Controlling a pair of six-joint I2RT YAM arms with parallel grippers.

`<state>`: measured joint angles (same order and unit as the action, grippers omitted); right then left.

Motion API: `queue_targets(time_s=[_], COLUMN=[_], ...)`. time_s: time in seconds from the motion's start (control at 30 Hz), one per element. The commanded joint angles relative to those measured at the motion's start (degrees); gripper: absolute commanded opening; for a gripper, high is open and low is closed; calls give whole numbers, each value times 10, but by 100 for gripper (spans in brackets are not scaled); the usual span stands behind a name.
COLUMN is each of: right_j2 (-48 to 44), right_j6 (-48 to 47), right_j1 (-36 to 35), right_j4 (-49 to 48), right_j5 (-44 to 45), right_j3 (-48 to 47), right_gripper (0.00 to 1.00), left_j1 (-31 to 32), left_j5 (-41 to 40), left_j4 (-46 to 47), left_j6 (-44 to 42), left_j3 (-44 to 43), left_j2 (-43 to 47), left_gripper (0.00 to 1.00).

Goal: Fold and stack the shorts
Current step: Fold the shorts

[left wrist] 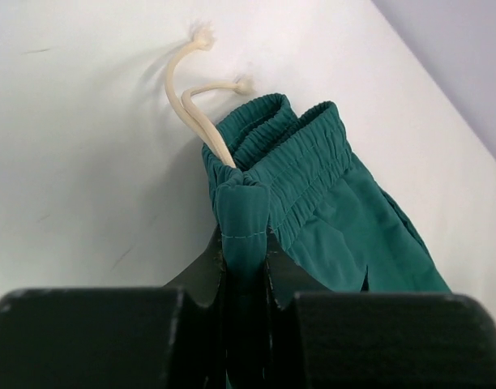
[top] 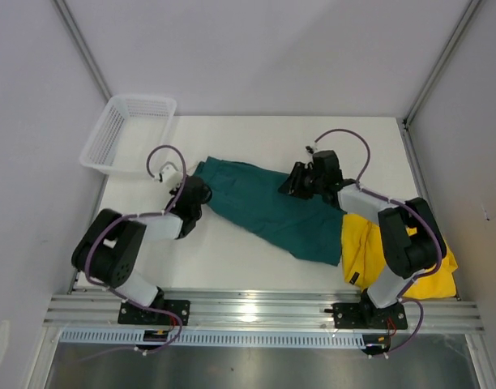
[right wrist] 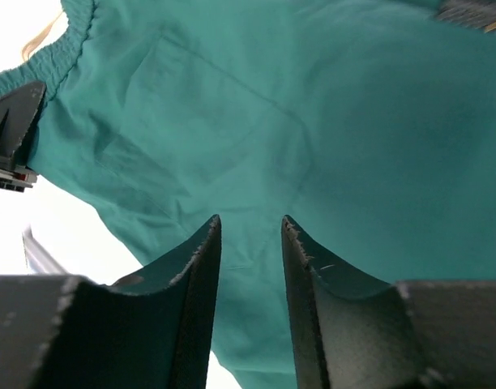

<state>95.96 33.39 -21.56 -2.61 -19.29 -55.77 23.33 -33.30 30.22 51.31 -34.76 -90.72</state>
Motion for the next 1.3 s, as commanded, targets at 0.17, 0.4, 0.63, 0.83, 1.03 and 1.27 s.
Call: queue_targets(time_s=[0.17, 0.4, 0.63, 0.83, 1.03, 1.27], right_j2=[43, 121, 141, 144, 144, 150], right_j6=[19, 16, 6, -16, -37, -28], right_j1=[-103, -154, -161, -176, -175, -166], right_j4=[-82, -94, -113, -70, -46, -68], right_j5=[-59, -95, -111, -108, -94, -109], right_j3=[2, -21, -29, -74, -88, -74], right_gripper=[26, 18, 18, 20, 20, 20], left_j1=[49, 71, 61, -3, -107, -223], left_j5=[-126, -135, -86, 9, 188, 379], left_j4=[-67, -183, -249, -264, -230, -174], left_j6=[141, 163, 130, 39, -14, -24], left_j3=[184, 247, 274, 250, 236, 251], left_j2=[179, 308, 457, 487, 430, 383], left_gripper=[0, 45, 99, 99, 99, 99])
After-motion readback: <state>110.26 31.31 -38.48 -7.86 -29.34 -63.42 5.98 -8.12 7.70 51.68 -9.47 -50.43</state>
